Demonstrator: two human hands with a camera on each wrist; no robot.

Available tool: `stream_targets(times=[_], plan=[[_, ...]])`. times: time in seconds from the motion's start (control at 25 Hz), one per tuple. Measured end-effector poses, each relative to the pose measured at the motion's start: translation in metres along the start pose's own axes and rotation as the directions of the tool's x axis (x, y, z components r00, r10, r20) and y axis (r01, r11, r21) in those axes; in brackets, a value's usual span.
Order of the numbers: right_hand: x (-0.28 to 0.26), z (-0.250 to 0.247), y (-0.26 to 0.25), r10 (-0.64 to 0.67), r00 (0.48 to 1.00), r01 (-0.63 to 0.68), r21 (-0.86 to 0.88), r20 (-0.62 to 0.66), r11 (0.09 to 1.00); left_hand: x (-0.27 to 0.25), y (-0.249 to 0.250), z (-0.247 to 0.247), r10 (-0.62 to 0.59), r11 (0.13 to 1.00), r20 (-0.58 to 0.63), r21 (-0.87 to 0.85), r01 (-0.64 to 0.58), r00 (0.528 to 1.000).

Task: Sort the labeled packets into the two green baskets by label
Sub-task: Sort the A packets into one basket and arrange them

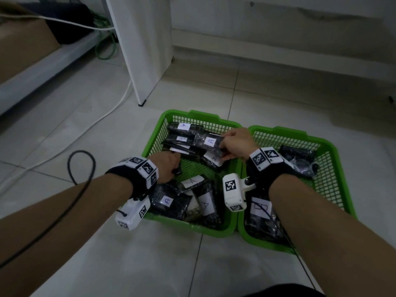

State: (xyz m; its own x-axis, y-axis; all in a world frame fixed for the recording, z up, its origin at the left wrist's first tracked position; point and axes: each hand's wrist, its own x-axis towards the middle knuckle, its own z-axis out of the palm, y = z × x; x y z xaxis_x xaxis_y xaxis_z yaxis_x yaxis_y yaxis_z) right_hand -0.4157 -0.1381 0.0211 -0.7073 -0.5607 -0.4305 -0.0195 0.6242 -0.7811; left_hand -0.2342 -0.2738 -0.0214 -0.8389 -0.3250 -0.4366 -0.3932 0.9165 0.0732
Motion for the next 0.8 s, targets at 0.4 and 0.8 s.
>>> stream_targets(times=[0.4, 0.8], plan=[[0.002, 0.006, -0.008, -0.1, 0.994, 0.092, -0.162, -0.04, 0.982, -0.002, -0.007, 0.004, -0.065, 0.995, -0.071, -0.082, 0.059, 0.995], [-0.002, 0.079, -0.021, -0.072, 0.983, 0.161, -0.59, 0.172, 0.791, -0.04, -0.045, -0.025, -0.167, 0.952, -0.207, -0.289, 0.103, 0.964]])
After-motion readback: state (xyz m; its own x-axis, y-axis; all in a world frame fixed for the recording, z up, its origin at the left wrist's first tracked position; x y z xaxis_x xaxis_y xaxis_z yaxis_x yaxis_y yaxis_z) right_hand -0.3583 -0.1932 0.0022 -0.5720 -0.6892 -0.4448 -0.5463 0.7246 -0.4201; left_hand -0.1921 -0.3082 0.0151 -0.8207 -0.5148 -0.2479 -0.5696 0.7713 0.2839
